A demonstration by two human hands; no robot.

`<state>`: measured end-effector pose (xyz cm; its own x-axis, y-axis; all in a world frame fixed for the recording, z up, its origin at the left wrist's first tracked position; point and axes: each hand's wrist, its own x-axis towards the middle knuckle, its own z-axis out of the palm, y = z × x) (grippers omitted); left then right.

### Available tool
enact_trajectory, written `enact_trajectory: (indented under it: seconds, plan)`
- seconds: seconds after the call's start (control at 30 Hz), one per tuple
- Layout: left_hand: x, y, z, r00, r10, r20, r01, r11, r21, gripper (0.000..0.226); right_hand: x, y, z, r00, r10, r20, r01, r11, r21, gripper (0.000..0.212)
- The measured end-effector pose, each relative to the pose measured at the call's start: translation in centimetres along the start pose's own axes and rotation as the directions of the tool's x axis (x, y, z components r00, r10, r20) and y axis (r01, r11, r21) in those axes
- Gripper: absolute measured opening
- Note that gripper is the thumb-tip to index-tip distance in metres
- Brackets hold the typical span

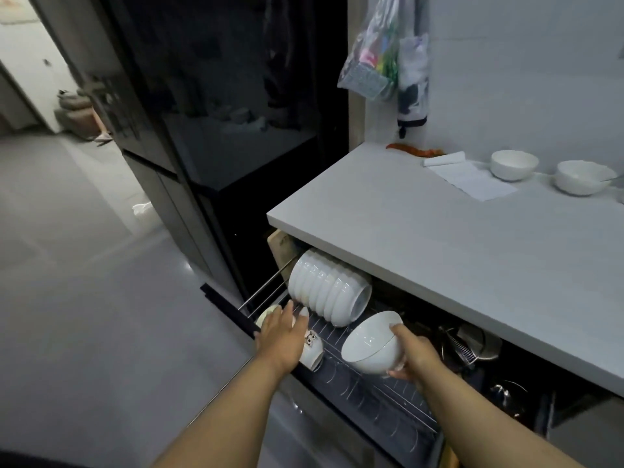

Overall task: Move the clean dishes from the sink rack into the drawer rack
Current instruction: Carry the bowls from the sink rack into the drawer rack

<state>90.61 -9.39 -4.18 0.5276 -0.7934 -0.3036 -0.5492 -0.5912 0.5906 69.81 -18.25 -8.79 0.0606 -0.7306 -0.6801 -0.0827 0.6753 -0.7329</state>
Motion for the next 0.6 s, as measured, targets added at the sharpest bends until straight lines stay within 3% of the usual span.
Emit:
enact_trajectory:
  seconds: [0.33,0.6]
  plan:
    - [4.6,-2.9,1.9,0.993,0.028,0.113,-0.07,0.919,0.389,0.065,7.3,2.9,6.1,0.995,0.096,-0.025,-0.099,0.972,-0.214,0.056]
    - [7.2,-5.6,3.4,0.988,0.105,0.114,-0.15,0.829,0.539,0.071,11.8,6.3,9.2,0.985,0.164,-0.052,-0.172,0.927,-0.333,0.084]
